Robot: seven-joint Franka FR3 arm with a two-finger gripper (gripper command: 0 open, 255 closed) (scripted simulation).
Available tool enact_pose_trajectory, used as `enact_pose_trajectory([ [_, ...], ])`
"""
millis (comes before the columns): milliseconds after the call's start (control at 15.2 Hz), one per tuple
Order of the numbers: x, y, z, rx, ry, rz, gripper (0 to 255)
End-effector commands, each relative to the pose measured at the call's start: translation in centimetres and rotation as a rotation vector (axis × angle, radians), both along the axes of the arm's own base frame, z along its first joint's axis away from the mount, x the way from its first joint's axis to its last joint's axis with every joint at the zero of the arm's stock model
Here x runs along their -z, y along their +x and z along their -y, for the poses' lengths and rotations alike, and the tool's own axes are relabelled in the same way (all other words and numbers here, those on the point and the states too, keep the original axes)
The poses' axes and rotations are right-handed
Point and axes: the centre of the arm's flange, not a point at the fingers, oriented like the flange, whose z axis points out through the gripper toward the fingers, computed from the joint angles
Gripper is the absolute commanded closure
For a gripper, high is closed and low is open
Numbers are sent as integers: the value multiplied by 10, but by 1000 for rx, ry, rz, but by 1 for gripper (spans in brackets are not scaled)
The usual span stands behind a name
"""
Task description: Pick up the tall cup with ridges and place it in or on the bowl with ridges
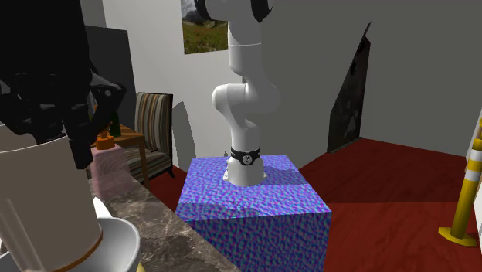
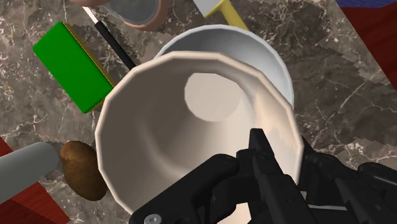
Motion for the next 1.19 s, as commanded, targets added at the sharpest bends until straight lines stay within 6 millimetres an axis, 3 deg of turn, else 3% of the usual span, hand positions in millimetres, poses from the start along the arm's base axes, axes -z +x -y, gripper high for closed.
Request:
enact_pose_trajectory([
  [0,10,-1,-1,0,-1,1,255],
  [462,10,-1,-1,0,-1,1,255],
  [528,10,-1,-1,0,-1,1,0],
  [858,10,-1,-1,0,-1,1,0],
  [1122,-40,5,-3,0,-1,1,0],
])
